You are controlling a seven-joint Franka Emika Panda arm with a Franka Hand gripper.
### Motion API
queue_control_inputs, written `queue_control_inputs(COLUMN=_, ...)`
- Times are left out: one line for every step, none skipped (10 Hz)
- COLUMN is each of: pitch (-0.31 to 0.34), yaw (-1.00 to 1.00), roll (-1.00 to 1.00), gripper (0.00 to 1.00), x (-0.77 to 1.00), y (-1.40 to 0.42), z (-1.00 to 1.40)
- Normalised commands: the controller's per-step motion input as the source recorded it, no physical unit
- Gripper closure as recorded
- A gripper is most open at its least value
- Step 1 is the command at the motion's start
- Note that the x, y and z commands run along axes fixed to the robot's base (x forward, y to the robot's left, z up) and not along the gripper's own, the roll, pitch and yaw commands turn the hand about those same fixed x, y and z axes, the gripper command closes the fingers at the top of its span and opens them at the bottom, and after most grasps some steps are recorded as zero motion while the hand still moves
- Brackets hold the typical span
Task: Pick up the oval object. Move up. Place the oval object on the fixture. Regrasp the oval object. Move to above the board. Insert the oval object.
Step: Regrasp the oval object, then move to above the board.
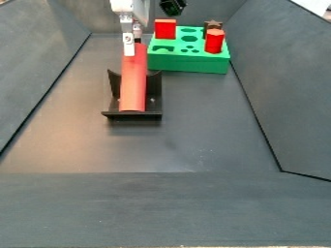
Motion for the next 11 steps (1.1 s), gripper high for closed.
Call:
queue_control_inputs(pitch=0.209, yaw=0.06, roll=-0.05, gripper=0.00, x=0.08, y=-0.01, z=0.00)
queue_control_inputs(pitch=0.000, yaw=0.00, roll=0.00, gripper=1.00, x=0.00, y=0.50, z=0.17)
queue_control_inputs(pitch=0.408, yaw=-0.19, roll=-0.03, gripper=1.00, x=-0.24, y=0.11, z=1.00)
queue_control_inputs(pitch=0.411, yaw=-0.17, roll=-0.04, gripper=1.00, x=-0.24, y=0.11, z=1.00)
queue_control_inputs(pitch=0.357, yaw=-0.09, roll=-0.07, gripper=1.00, x=-0.23, y=0.09, z=1.00)
queue_control_inputs(pitch=0.292, yaw=0.01, roll=-0.08, gripper=1.00, x=-0.20, y=0.09, z=1.00)
queue_control_inputs(pitch=0.244, yaw=0.05, roll=-0.08, gripper=1.00, x=-0.19, y=0.08, z=1.00)
queue_control_inputs(pitch=0.188, yaw=0.07, roll=-0.08, gripper=1.00, x=-0.17, y=0.07, z=1.00)
queue_control_inputs(pitch=0.144, yaw=0.08, roll=-0.07, gripper=1.00, x=-0.16, y=0.07, z=1.00)
queue_control_inputs(pitch=0.110, yaw=0.08, roll=-0.07, gripper=1.00, x=-0.15, y=0.06, z=1.00)
queue_control_inputs(pitch=0.076, yaw=0.06, roll=-0.07, gripper=1.00, x=-0.13, y=0.05, z=1.00)
